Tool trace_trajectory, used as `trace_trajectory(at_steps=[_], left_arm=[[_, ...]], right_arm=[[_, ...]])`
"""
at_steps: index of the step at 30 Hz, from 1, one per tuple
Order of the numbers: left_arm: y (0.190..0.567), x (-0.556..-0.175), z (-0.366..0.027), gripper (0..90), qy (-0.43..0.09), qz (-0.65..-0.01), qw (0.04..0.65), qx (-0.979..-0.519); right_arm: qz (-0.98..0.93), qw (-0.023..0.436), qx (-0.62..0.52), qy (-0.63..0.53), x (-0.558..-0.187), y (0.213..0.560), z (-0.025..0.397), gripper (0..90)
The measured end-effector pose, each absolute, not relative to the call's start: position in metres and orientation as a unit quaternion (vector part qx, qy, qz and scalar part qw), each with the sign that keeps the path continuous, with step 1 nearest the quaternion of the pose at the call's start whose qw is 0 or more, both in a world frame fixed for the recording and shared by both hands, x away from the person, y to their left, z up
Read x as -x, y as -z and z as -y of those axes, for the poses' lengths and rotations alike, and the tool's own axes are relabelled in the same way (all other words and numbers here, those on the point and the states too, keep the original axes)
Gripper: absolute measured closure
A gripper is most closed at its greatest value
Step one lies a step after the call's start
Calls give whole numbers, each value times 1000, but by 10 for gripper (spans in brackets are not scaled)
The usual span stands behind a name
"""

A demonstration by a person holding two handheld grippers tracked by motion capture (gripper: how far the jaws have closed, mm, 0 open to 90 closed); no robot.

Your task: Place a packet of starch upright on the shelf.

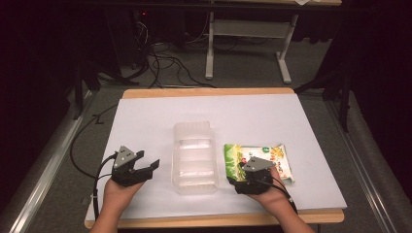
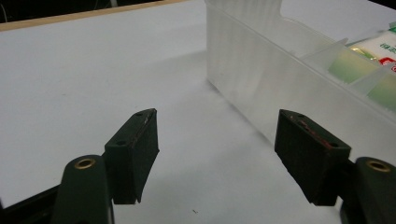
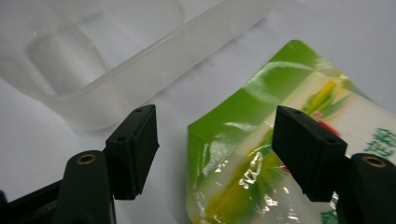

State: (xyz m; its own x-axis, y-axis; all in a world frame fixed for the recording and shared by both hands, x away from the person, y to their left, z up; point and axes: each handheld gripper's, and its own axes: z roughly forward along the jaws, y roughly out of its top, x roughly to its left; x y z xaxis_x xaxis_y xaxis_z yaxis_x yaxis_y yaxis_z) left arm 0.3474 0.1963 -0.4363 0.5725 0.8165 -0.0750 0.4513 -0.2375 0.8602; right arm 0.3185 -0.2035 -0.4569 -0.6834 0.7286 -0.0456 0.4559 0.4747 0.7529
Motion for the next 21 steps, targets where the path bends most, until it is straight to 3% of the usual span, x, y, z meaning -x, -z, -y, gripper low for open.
trace_trajectory(at_steps=[10,21], left_arm=[[436,-347,-196,309,-198,-416,456,-761],[437,-347,-194,308,-197,-415,455,-763]], right_arm=[[-863,176,-341,-328,-319,473,189,466],[-858,167,-353,-333,-323,475,194,761]])
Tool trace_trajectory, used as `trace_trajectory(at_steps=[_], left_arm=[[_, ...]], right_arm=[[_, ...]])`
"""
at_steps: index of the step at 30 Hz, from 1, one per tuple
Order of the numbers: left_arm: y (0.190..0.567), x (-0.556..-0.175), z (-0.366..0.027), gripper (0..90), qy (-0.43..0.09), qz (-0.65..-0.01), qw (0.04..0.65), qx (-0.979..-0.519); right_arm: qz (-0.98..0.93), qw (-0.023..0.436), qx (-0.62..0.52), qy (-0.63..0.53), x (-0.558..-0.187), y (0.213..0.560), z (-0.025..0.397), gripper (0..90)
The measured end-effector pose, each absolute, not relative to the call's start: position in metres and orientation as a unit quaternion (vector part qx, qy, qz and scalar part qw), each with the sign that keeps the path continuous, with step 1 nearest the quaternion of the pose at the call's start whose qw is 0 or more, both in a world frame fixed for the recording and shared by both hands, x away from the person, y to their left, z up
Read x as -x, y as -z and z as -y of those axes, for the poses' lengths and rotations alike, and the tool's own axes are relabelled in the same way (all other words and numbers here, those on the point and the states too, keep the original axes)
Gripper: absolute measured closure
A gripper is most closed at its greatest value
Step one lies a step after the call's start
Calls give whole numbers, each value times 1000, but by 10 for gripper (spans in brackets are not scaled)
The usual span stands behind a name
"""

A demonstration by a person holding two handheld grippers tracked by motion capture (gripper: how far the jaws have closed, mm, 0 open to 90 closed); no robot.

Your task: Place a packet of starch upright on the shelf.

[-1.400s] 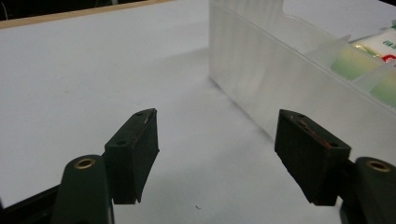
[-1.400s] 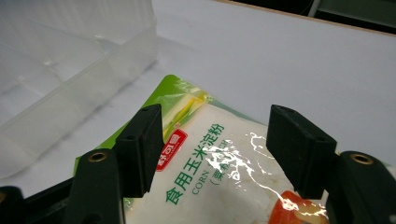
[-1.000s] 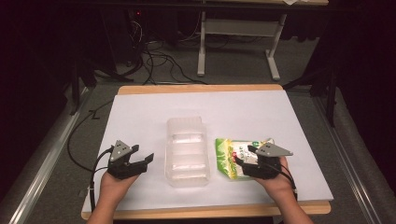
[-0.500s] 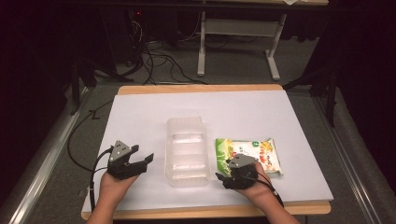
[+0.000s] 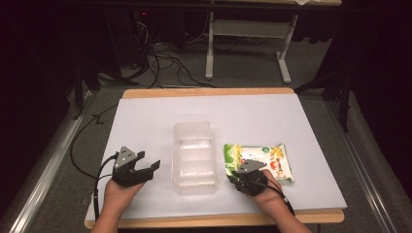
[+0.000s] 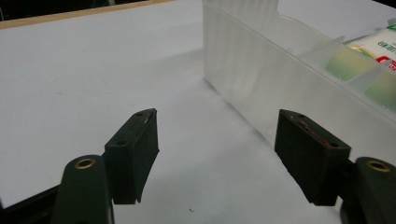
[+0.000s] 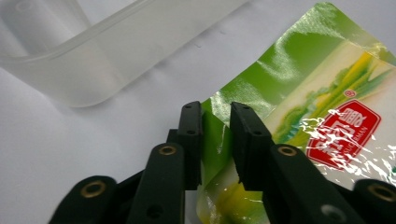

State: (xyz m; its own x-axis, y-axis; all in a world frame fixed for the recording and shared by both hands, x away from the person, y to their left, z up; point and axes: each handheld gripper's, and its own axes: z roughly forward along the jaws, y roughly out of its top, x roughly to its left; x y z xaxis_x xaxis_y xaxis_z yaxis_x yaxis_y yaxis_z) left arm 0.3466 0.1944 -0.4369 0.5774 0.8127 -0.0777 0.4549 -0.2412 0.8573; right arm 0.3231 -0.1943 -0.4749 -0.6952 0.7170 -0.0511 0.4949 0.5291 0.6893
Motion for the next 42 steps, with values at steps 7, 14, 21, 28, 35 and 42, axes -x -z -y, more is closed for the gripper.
trace_trajectory(at_steps=[7,14,21,28,35,42], left_arm=[[437,-346,-194,309,-196,-415,455,-763],[437,-348,-194,309,-195,-415,456,-763],[437,-348,-196,309,-195,-415,457,-762],[436,-348,-197,309,-196,-416,458,-761],[436,-347,-197,309,-197,-416,458,-760],[436,-347,-197,309,-197,-416,460,-759]], right_arm=[[-866,162,-344,-325,-323,472,192,889],[-840,178,-354,-371,-320,452,203,898],[-791,205,-368,-443,-319,424,221,900],[-725,249,-373,-524,-316,390,234,900],[-680,300,-387,-546,-308,377,251,897],[-708,305,-384,-508,-309,390,240,894]])
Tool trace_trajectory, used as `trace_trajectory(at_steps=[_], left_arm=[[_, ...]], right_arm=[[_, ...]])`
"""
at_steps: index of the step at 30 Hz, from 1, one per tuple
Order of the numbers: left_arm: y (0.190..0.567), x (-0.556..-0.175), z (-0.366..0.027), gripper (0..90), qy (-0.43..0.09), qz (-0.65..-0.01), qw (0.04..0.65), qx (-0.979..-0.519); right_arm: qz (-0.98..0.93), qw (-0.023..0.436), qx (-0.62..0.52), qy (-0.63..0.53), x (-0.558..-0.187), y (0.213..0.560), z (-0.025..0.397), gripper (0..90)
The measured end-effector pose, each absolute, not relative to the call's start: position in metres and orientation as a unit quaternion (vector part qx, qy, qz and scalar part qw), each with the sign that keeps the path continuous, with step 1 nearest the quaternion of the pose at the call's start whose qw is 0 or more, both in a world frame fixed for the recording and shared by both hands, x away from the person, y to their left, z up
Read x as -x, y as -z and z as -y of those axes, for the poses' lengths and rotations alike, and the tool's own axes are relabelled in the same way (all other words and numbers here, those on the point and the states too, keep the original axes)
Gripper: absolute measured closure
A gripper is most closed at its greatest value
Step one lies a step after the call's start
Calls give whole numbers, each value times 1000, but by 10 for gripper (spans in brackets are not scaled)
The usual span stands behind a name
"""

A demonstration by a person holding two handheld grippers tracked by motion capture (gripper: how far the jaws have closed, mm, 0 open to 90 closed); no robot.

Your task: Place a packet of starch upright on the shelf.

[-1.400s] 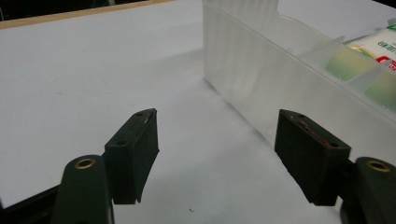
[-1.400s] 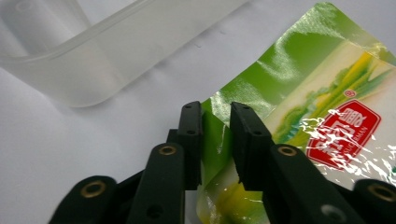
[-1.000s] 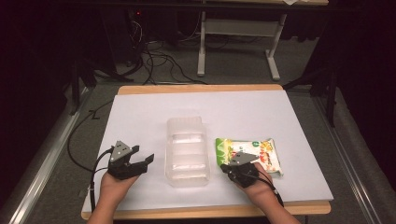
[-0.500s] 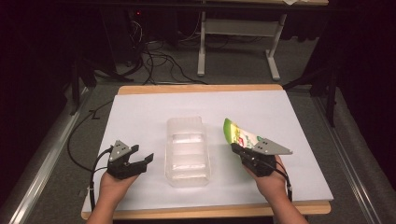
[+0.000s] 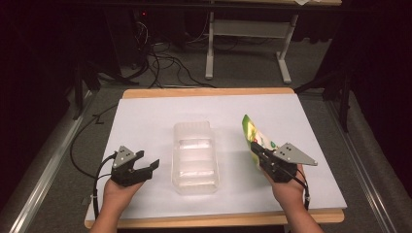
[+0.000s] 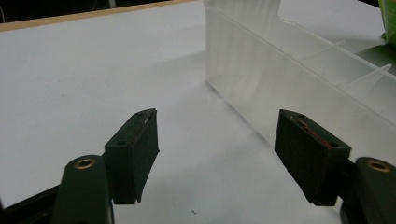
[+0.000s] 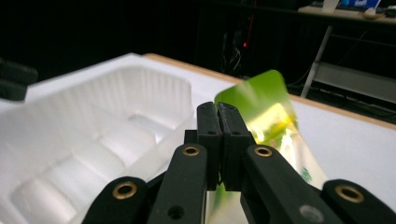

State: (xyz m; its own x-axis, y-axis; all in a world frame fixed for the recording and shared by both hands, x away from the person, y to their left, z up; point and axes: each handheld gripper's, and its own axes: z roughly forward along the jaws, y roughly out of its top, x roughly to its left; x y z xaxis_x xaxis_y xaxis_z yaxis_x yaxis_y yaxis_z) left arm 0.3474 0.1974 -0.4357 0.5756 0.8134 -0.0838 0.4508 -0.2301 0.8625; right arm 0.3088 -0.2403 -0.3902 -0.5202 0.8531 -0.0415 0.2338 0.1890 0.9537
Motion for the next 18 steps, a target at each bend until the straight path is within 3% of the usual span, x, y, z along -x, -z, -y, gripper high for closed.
trace_trajectory(at_steps=[10,18], left_arm=[[435,-347,-198,309,-197,-417,462,-757],[435,-347,-198,308,-196,-415,461,-759]], right_arm=[[-779,252,-405,-408,-324,432,220,892],[-770,256,-450,-372,-339,443,238,894]])
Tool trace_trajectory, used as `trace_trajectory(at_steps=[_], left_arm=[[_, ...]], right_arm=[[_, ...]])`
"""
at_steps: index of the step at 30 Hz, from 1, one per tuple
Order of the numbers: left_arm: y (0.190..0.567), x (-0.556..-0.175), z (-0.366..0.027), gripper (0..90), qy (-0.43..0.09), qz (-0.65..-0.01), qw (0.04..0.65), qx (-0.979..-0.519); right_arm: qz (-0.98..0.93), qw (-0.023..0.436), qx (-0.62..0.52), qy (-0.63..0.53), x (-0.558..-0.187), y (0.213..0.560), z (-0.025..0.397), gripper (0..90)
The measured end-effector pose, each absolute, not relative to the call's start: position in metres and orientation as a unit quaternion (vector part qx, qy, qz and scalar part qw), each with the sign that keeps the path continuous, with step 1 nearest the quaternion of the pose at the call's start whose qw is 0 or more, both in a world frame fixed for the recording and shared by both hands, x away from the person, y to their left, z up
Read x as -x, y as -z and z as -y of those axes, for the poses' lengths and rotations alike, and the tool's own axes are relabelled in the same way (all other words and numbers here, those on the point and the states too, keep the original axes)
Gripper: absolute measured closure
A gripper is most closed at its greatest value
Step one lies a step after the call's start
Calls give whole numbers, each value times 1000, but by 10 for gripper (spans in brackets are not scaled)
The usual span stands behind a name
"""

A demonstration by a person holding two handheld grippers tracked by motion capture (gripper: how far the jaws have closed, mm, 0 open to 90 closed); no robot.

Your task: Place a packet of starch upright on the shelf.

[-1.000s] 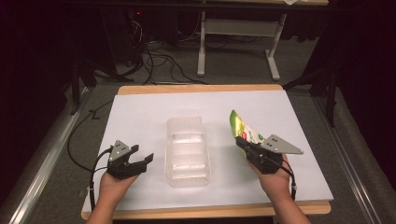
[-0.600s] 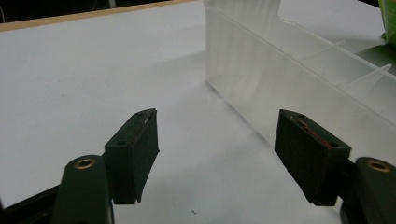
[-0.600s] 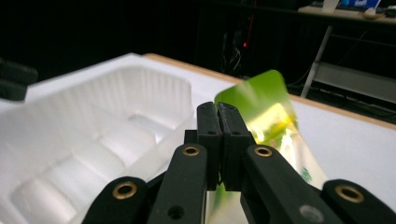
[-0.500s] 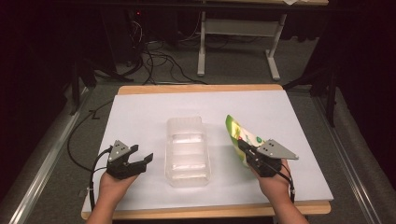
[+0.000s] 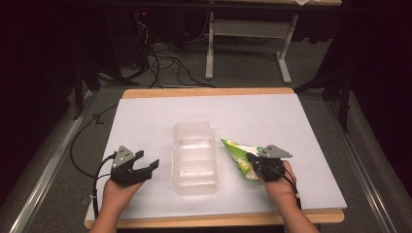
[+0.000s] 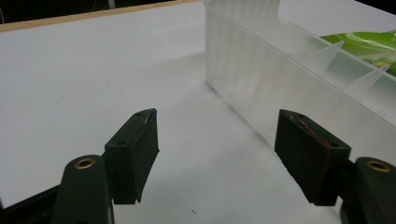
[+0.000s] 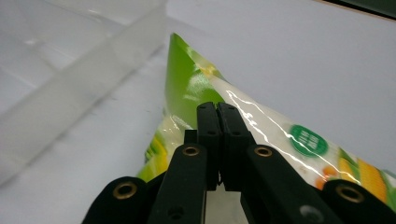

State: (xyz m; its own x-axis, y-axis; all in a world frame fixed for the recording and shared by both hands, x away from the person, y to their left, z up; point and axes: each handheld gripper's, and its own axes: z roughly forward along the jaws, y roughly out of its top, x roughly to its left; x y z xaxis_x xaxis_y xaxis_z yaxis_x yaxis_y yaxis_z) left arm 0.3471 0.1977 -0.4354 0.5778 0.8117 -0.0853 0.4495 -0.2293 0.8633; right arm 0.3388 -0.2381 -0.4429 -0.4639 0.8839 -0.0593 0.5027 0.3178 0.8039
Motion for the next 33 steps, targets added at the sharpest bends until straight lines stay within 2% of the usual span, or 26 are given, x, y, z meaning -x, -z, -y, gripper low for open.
trace_trajectory(at_steps=[5,10,20,26,28,30,33], left_arm=[[436,-347,-197,309,-196,-415,460,-760],[436,-348,-196,309,-195,-414,458,-762],[436,-347,-196,309,-194,-412,459,-763],[436,-347,-196,309,-194,-412,460,-762],[436,-347,-196,309,-193,-412,460,-763],[436,-347,-196,308,-194,-412,460,-763],[436,-346,-196,308,-193,-411,459,-764]], right_arm=[[-767,253,-465,-363,-345,449,242,891],[-774,237,-439,-389,-335,447,231,873],[-816,225,-397,-355,-324,462,196,662],[-832,256,-382,-310,-321,474,183,593],[-836,273,-372,-296,-320,476,180,607],[-835,283,-373,-290,-321,476,180,679],[-831,283,-382,-290,-325,476,185,696]])
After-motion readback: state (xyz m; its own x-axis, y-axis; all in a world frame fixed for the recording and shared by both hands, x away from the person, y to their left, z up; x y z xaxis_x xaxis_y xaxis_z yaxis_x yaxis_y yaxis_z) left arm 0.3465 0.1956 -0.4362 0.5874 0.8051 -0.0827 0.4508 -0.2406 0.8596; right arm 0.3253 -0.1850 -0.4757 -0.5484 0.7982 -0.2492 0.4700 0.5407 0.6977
